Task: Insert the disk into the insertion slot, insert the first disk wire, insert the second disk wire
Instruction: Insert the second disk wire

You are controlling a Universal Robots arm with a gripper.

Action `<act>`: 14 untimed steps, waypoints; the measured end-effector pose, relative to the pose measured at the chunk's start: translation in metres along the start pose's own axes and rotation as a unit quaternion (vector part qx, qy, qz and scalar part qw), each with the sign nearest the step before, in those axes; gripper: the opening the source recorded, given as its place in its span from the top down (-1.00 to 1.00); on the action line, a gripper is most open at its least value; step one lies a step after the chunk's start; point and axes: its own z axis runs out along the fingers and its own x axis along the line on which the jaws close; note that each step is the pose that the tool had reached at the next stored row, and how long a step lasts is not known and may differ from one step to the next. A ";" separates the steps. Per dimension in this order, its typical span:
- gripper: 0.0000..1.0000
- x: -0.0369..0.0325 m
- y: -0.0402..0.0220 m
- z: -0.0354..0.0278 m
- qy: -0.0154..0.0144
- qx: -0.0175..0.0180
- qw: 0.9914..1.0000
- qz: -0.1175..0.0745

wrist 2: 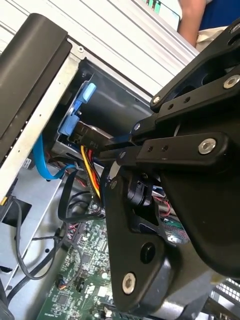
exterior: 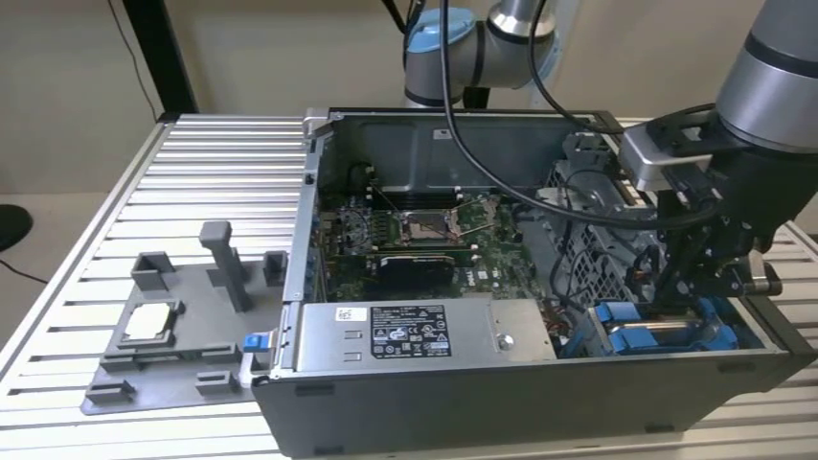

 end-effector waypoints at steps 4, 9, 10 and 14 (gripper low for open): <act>1.00 0.0000 0.0007 0.0003 0.000 0.000 1.000 -0.002; 1.00 0.0000 0.0010 0.0009 -0.001 0.000 1.000 -0.006; 1.00 0.0001 0.0010 0.0011 -0.001 0.000 1.000 -0.007; 1.00 0.0001 0.0012 0.0018 -0.001 0.001 1.000 -0.010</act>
